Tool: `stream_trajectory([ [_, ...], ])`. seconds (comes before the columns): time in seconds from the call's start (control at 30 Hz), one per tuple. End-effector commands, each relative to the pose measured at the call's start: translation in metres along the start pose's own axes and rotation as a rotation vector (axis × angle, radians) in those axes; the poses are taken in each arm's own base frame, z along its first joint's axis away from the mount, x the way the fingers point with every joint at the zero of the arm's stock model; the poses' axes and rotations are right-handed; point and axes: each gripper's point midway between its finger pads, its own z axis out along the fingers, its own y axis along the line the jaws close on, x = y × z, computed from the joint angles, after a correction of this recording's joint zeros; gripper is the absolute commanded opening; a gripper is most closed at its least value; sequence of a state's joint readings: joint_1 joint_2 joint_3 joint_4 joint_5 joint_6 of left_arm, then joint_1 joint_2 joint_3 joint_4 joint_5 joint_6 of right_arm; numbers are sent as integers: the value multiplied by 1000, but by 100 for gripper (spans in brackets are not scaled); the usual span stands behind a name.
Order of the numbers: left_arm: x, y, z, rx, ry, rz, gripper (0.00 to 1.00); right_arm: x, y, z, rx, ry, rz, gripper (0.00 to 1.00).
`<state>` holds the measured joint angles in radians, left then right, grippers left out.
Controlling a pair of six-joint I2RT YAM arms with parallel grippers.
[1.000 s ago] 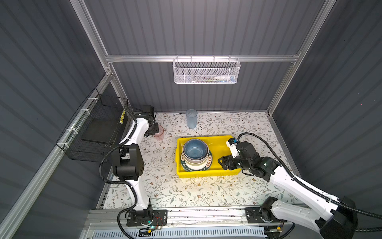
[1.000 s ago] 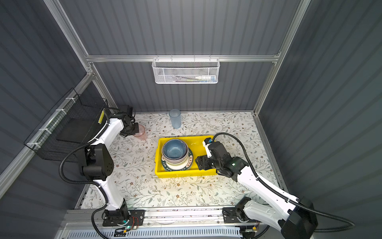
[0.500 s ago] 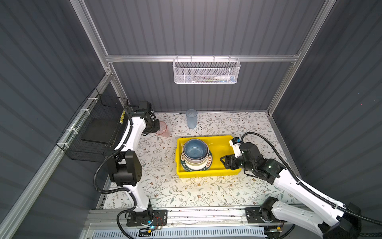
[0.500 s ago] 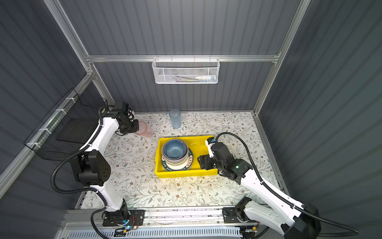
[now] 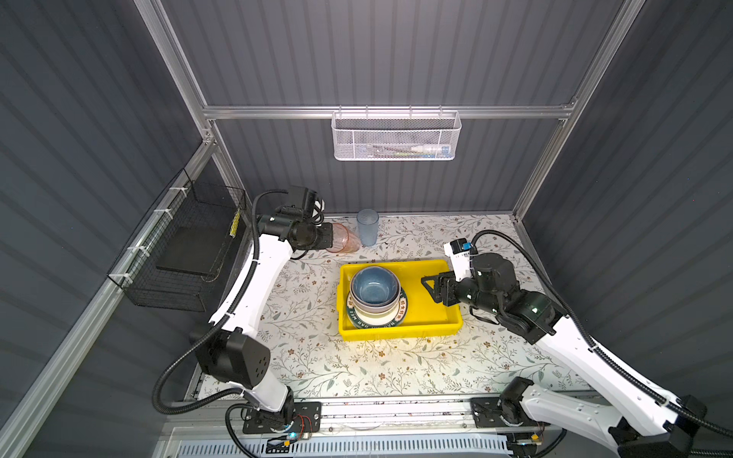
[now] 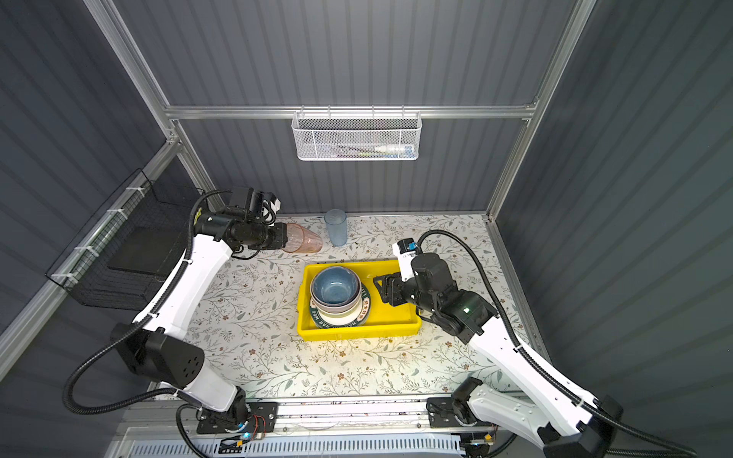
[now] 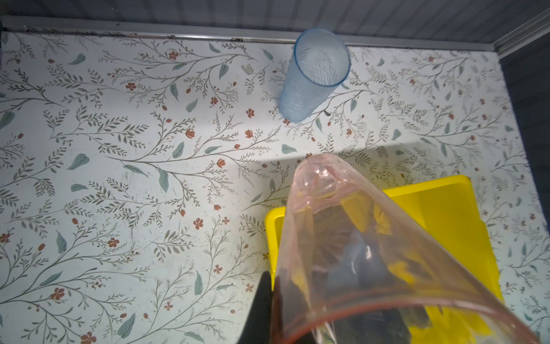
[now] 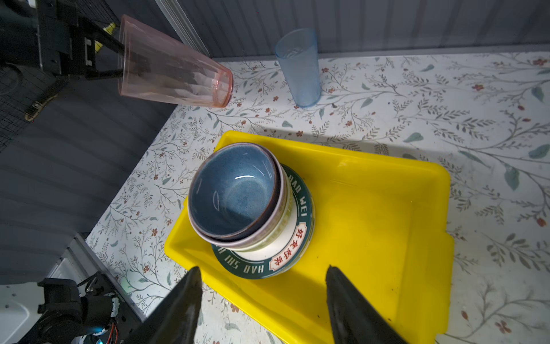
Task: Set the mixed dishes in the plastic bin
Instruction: 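Carry the pink cup toward the bin with the left gripper while the right approaches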
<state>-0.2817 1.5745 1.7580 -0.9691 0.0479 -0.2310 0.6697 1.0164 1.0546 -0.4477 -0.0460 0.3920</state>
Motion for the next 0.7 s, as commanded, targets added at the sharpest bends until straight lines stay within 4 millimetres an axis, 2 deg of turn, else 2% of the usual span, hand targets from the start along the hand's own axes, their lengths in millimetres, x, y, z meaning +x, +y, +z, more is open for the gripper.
stream_trajectory([
  [0.0, -7, -12, -27, 42, -91, -48, 0, -25, 14, -1, -34, -47, -18, 64],
  [0.13, -3, -29, -36, 144, -129, -85, 0, -50, 30, -1, -63, -77, -33, 63],
  [0.17, 0, -33, -35, 174, -134, -95, 0, -51, 33, 8, -62, -62, -35, 62],
  [0.37, 13, -58, -26, 275, -117, -111, 0, -75, 59, 18, -74, -88, -76, 60],
  [0.67, 22, -103, -14, 288, -133, -70, 0, -89, 78, 37, 25, -79, -137, 59],
])
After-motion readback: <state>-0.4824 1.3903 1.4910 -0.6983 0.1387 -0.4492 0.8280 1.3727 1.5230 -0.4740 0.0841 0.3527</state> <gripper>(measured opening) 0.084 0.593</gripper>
